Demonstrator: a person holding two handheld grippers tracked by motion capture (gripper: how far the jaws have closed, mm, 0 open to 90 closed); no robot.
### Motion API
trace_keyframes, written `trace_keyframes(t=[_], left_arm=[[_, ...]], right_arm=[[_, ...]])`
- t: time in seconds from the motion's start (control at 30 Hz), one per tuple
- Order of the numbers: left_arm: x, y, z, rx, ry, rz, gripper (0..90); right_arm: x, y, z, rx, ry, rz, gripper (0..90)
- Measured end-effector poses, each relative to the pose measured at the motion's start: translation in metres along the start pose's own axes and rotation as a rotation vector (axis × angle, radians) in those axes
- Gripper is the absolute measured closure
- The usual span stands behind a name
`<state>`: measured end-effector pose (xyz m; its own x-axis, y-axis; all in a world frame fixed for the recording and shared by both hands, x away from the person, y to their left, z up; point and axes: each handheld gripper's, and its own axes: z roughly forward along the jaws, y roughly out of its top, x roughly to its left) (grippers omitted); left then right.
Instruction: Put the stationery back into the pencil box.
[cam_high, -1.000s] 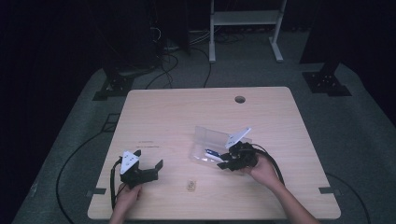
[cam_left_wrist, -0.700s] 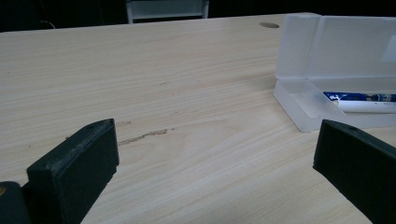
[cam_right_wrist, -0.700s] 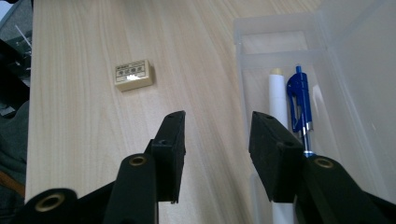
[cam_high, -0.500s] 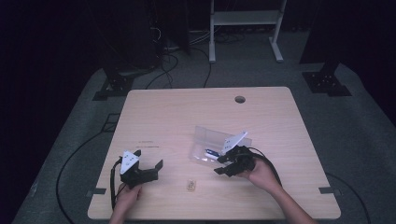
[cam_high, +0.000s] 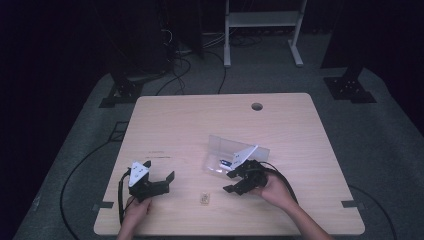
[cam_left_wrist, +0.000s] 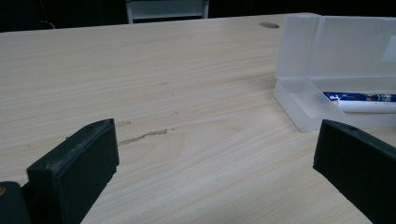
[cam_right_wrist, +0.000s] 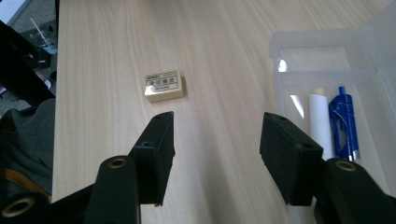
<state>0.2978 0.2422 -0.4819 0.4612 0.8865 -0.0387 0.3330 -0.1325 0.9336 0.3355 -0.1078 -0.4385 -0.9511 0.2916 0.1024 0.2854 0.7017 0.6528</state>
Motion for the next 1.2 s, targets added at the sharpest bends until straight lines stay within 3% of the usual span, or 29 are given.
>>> trace_keyframes(t=[1.2], left_arm=[[0.000,0.000,0.000,-0.002,-0.001,0.000,0.0]], right_arm=[[0.028,0.017,0.042,0.011,0.077,-0.061,42.0]])
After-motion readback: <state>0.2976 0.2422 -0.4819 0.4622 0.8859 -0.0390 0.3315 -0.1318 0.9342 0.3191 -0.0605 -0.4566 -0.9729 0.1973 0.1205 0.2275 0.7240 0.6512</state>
